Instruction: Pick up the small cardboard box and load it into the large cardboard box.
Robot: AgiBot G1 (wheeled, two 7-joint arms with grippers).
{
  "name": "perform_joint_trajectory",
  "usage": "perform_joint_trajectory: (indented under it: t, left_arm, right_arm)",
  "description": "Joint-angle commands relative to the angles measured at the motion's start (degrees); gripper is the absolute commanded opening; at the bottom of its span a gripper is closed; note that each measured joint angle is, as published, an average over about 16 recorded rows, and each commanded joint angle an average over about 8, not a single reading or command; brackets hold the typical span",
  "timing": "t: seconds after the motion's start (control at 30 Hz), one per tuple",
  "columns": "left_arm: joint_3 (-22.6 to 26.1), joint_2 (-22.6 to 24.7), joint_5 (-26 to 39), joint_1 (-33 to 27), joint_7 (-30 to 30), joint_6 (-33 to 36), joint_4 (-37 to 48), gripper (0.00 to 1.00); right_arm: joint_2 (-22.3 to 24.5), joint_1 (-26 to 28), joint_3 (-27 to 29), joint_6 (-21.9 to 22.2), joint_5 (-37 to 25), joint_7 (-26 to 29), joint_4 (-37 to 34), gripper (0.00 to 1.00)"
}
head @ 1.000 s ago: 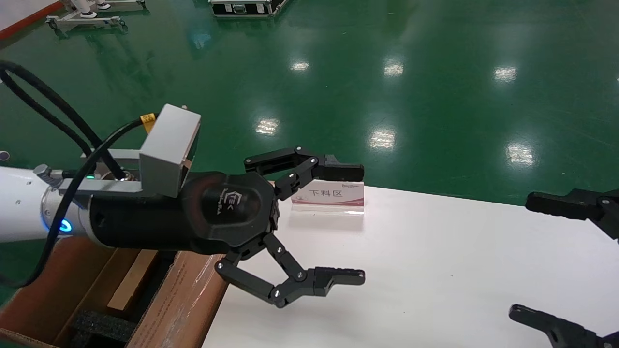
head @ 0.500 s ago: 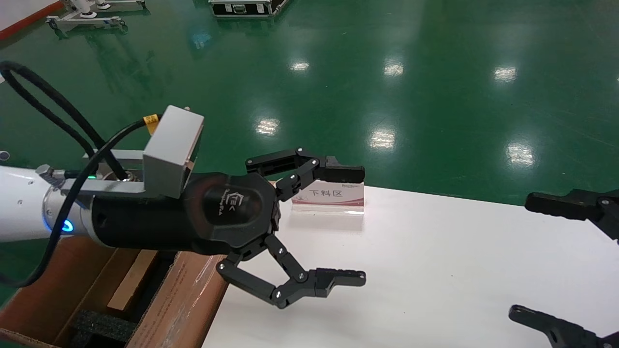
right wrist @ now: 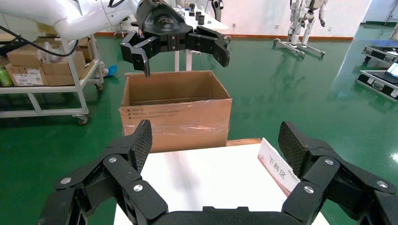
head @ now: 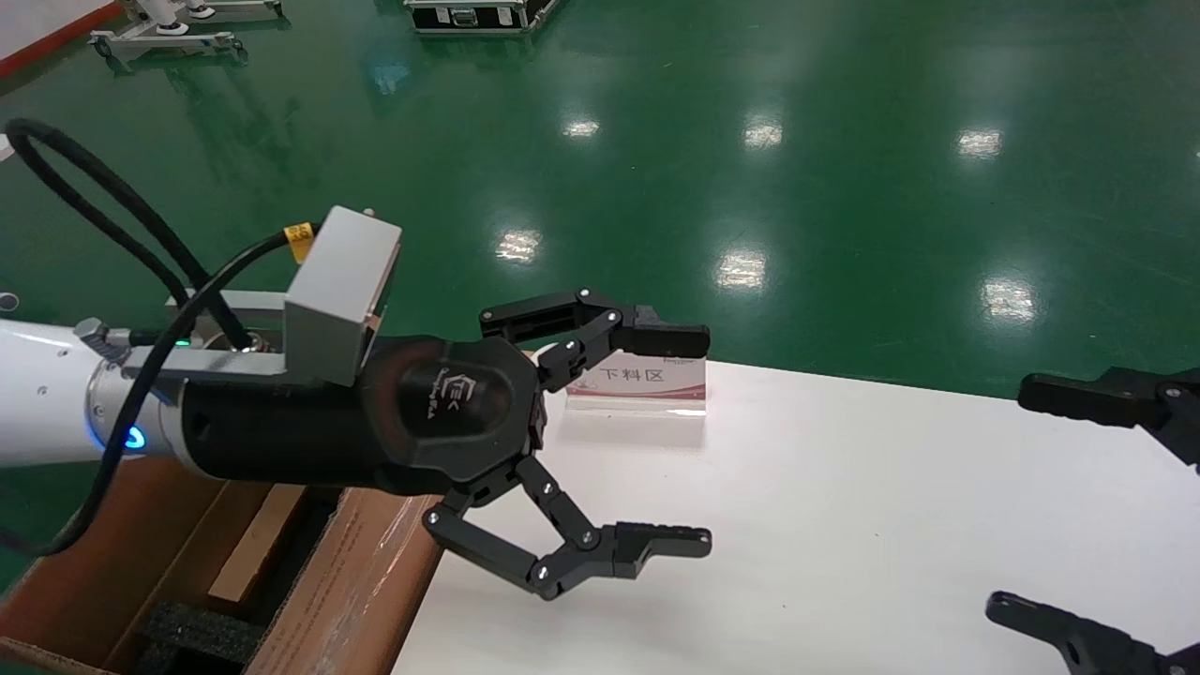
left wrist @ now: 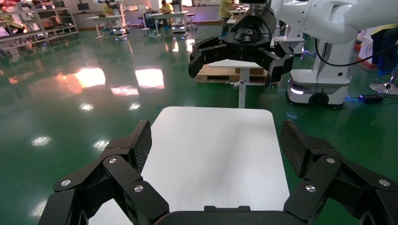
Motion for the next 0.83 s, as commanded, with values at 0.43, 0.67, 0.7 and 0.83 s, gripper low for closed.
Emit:
perform_joint_trajectory:
  t: [0.43, 0.67, 0.7, 0.83]
  left_arm:
    - [0.7, -0.1, 0.2, -0.5, -0.1, -0.1, 0.0, 1.0]
    - [1.1, -0.1, 0.2, -0.7, -0.1, -0.2, -0.1, 1.0]
    - [1.1, -0.1, 0.2, -0.8, -0.1, -0.2, -0.1, 1.0]
    - [1.3, -0.1, 0.3, -0.8, -0.1, -0.2, -0.1, 1.0]
  right_arm:
    - [0.0, 0.0, -0.1, 0.0, 0.0, 0.0, 0.0, 1.0]
    - [0.0, 0.0, -0.1, 0.0, 0.1, 0.0, 0.0, 1.0]
    - [0.0, 0.0, -0.1, 0.0, 0.1, 0.0, 0.0, 1.0]
    - [0.0, 0.0, -0.1, 0.0, 0.1, -0.1, 0.0, 1.0]
